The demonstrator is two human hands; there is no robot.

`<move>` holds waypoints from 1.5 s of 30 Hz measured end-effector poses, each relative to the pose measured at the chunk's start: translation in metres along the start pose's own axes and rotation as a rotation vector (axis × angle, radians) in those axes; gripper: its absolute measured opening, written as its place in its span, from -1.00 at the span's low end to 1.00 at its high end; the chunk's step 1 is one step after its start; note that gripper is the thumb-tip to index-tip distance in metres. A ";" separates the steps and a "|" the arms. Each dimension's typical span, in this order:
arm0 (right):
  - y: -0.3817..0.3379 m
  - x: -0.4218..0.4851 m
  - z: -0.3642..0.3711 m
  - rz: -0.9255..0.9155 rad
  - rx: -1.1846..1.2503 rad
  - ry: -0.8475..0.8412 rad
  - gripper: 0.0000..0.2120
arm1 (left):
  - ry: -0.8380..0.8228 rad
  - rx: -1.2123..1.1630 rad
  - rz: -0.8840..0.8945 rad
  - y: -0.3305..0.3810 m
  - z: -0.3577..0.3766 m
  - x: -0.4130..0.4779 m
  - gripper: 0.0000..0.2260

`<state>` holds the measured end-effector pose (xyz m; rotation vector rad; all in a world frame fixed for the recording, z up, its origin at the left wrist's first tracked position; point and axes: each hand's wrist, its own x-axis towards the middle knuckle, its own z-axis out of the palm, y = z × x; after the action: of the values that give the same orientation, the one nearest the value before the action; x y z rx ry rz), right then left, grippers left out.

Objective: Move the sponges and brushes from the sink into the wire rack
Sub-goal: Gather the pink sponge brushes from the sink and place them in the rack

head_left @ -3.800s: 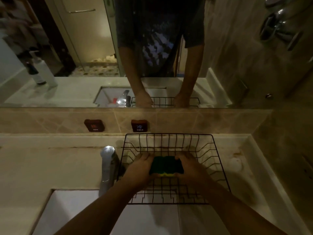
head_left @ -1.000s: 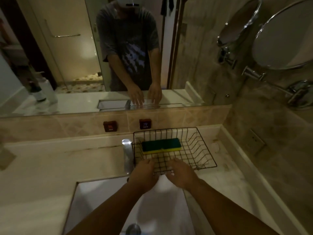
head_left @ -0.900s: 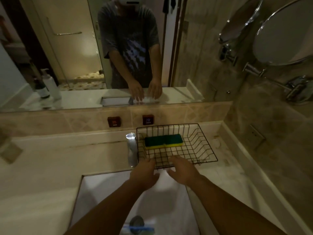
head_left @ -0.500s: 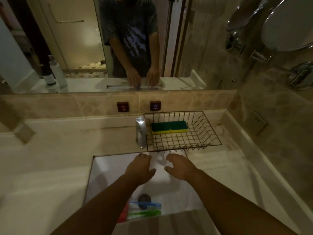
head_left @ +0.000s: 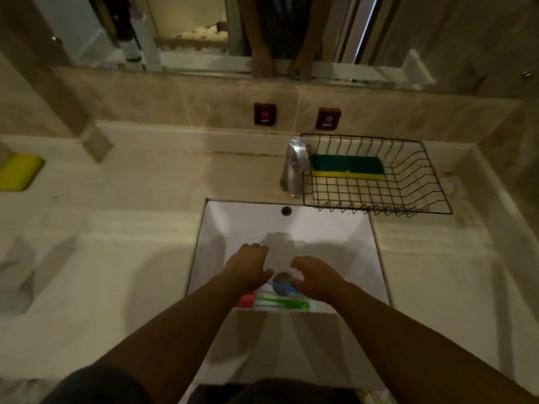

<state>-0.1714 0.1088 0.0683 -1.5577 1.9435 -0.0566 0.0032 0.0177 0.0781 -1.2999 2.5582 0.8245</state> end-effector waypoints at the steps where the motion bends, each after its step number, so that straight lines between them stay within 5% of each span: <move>1: -0.004 0.001 0.004 -0.007 0.014 -0.016 -0.61 | -0.010 0.001 -0.004 -0.004 0.004 -0.002 -0.51; 4: -0.010 0.002 0.015 -0.068 0.027 -0.050 -0.81 | -0.057 0.008 -0.009 -0.011 0.013 -0.009 -0.50; 11: 0.001 0.000 0.048 0.002 0.069 -0.131 -0.53 | -0.102 -0.104 0.017 -0.023 0.028 -0.017 -0.87; 22: 0.014 0.018 0.067 0.063 0.102 -0.159 -0.54 | -0.188 -0.105 -0.021 -0.028 0.063 -0.009 -0.56; 34: 0.020 0.040 0.086 0.020 0.168 0.036 -0.72 | -0.246 -0.178 -0.035 -0.025 0.081 0.012 -0.62; 45: 0.032 0.060 0.104 0.069 0.165 -0.104 -0.77 | -0.234 0.057 0.035 -0.032 0.100 0.028 -0.80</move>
<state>-0.1528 0.1013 -0.0547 -1.3590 1.8607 -0.1026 0.0010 0.0366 -0.0286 -1.0762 2.4078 0.8485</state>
